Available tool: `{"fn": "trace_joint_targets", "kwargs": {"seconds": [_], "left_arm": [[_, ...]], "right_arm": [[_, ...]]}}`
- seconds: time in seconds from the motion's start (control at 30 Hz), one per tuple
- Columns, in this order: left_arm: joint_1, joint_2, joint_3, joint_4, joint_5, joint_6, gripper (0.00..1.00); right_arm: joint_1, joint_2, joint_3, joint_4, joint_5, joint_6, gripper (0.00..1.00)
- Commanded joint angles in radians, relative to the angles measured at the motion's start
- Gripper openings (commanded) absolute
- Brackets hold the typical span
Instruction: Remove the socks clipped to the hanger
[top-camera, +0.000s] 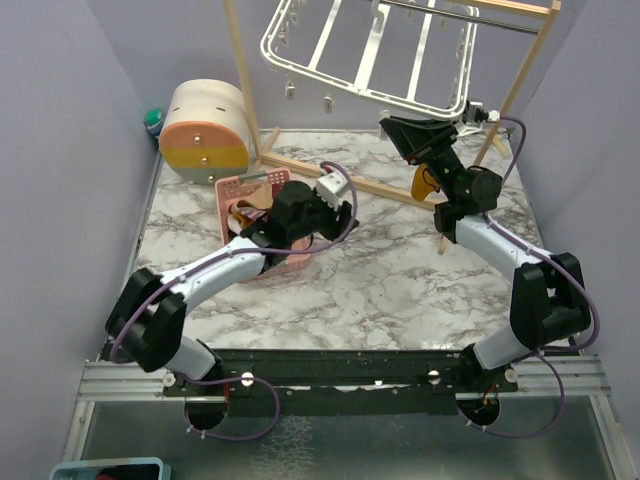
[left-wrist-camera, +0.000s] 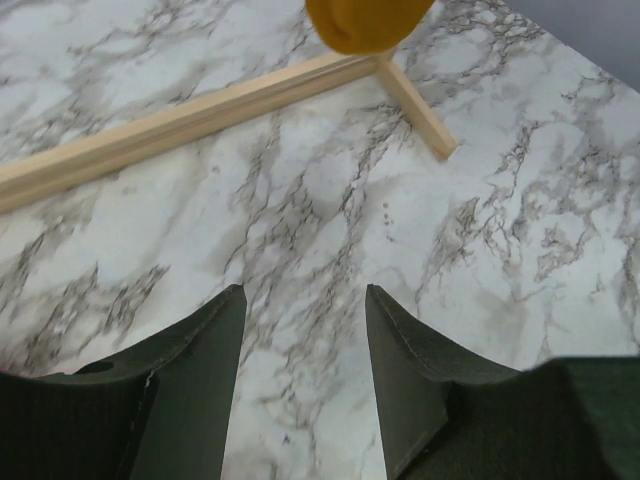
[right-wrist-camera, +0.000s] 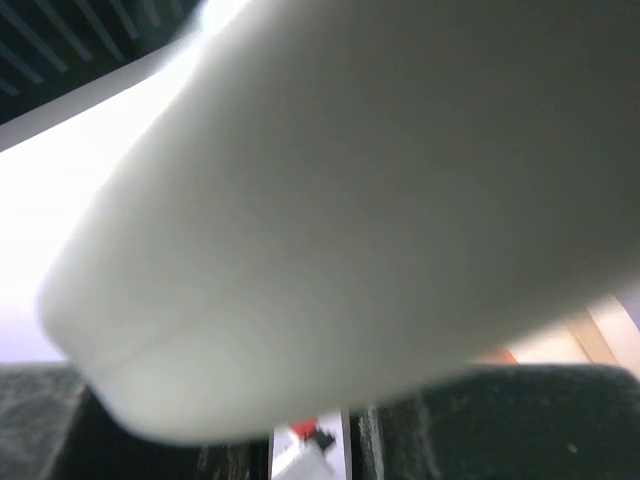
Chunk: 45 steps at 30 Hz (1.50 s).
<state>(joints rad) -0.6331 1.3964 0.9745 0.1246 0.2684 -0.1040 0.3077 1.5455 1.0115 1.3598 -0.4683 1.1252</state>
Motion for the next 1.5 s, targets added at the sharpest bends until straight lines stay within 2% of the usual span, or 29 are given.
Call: {"fn": "trace_joint_targets", "kwargs": {"seconds": [0.0, 0.17, 0.43, 0.53, 0.87, 1.13, 1.27, 1.3, 1.33, 1.37, 1.43, 1.47], "left_arm": [[-0.102, 0.163, 0.012, 0.326, -0.166, 0.151, 0.53], [-0.151, 0.326, 0.059, 0.562, -0.154, 0.156, 0.58], [-0.229, 0.541, 0.214, 0.776, -0.132, 0.156, 0.67], [-0.242, 0.597, 0.271, 0.805, -0.104, 0.123, 0.74], [-0.263, 0.688, 0.371, 0.84, -0.044, 0.045, 0.75], [-0.277, 0.81, 0.492, 0.84, -0.083, 0.022, 0.79], [-0.281, 0.866, 0.546, 0.84, -0.151, 0.024, 0.79], [-0.281, 0.872, 0.556, 0.84, -0.172, 0.024, 0.75], [-0.282, 0.875, 0.563, 0.84, -0.198, 0.026, 0.66], [-0.282, 0.877, 0.564, 0.841, -0.214, 0.029, 0.47], [-0.281, 0.871, 0.561, 0.845, -0.237, 0.042, 0.04], [-0.283, 0.865, 0.555, 0.849, -0.247, 0.048, 0.0]], "right_arm": [[0.008, -0.041, 0.015, -0.044, -0.065, -0.023, 0.01], [0.008, -0.063, 0.015, -0.061, -0.071, -0.031, 0.01], [0.008, -0.089, 0.022, -0.082, -0.075, -0.036, 0.01], [0.008, -0.102, 0.02, -0.094, -0.077, -0.039, 0.01], [0.009, -0.115, 0.022, -0.117, -0.078, -0.048, 0.01], [0.008, -0.123, 0.018, -0.12, -0.079, -0.05, 0.01], [0.008, -0.128, 0.021, -0.125, -0.082, -0.053, 0.01], [0.008, -0.13, 0.02, -0.127, -0.082, -0.054, 0.01], [0.008, -0.131, 0.019, -0.13, -0.084, -0.057, 0.01], [0.008, -0.134, 0.019, -0.133, -0.085, -0.059, 0.01], [0.008, -0.137, 0.018, -0.137, -0.085, -0.063, 0.01], [0.008, -0.138, 0.019, -0.137, -0.086, -0.064, 0.01]]}}
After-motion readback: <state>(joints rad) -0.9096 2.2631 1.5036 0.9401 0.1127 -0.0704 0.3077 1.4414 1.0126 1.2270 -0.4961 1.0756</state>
